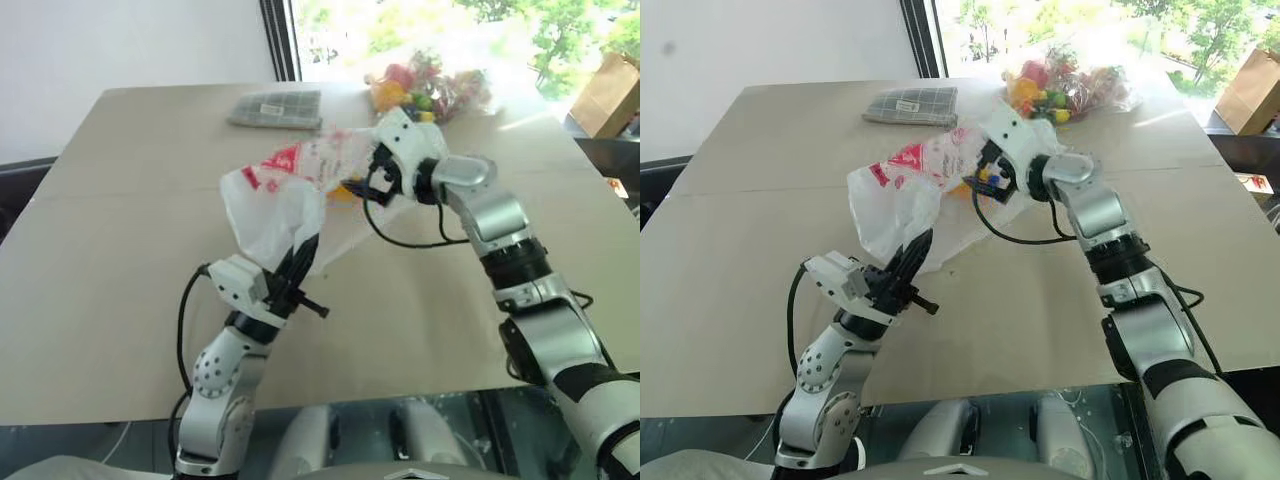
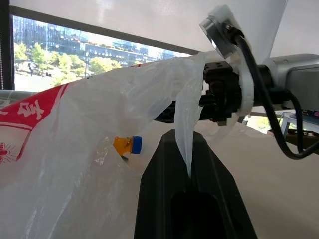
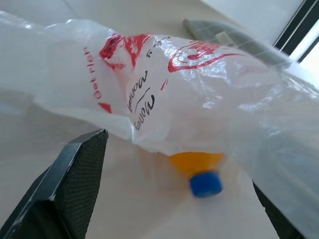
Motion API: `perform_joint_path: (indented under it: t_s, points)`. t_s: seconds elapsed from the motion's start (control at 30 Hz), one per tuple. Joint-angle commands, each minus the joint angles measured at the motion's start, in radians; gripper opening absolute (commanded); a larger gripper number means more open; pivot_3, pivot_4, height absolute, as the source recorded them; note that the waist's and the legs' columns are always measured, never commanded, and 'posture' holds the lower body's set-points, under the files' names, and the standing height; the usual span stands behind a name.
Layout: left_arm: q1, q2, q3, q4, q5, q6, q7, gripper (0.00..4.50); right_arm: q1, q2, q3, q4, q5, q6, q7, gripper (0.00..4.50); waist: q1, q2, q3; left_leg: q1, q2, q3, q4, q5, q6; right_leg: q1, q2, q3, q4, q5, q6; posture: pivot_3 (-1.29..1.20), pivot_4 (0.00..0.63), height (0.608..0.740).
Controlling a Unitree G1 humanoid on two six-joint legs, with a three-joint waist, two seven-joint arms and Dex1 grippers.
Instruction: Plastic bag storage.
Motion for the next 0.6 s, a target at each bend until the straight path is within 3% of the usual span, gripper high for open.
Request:
perform_joint_path:
  t_s: [0.03,0.2,0.27,0.37,0.43,0.6]
  points:
    - [-0.005,-0.007,0.019,0.003,-0.001,-0.032,0.010,0.00,0.086,-0.138,-0.009,-0.257,0.170,0.089,0.269,4.42,0.002,0.000,0.000,0.000,0.000,0.000,0.000,0.000,0.000,0.000,0.000,0.000,0.000,0.000,0.000,0.00,0.150,0.740]
    - [-0.025,-0.008,0.016,0.019,0.002,-0.032,0.002,0.00,0.185,-0.273,-0.042,-0.448,0.343,0.170,0.436,4.42,-0.004,0.000,0.000,0.000,0.001,0.000,0.000,0.000,0.001,0.001,0.000,0.000,-0.001,0.000,0.000,0.00,0.150,0.740]
    - [-0.032,-0.004,0.017,0.017,0.000,-0.028,0.002,0.00,0.166,-0.242,-0.113,-0.459,0.408,0.192,0.382,4.42,-0.009,0.000,0.000,0.001,0.001,0.000,0.000,0.000,0.001,0.001,0.001,0.001,0.000,0.000,0.000,0.00,0.150,0.740]
    - [-0.027,0.002,0.020,0.012,-0.003,-0.026,0.001,0.00,0.077,-0.128,-0.261,-0.380,0.421,0.142,0.143,4.42,-0.012,0.000,0.000,0.003,0.002,0.001,0.000,0.000,0.001,0.001,0.002,0.003,0.003,0.000,0.000,0.00,0.150,0.740]
    - [-0.021,0.004,0.021,0.008,-0.006,-0.026,0.001,0.00,0.050,-0.109,-0.304,-0.353,0.415,0.110,0.091,4.42,-0.004,-0.001,0.000,0.003,0.001,0.001,0.001,0.000,0.000,0.000,0.001,0.003,0.006,0.000,0.000,0.00,0.150,0.740]
    - [-0.003,-0.002,0.010,0.002,-0.002,-0.031,0.006,0.00,0.114,-0.248,-0.239,-0.289,0.291,0.072,0.106,4.42,0.027,-0.002,-0.001,0.001,-0.001,-0.001,0.002,0.000,0.001,0.001,-0.001,0.000,0.001,0.000,0.000,0.00,0.150,0.740]
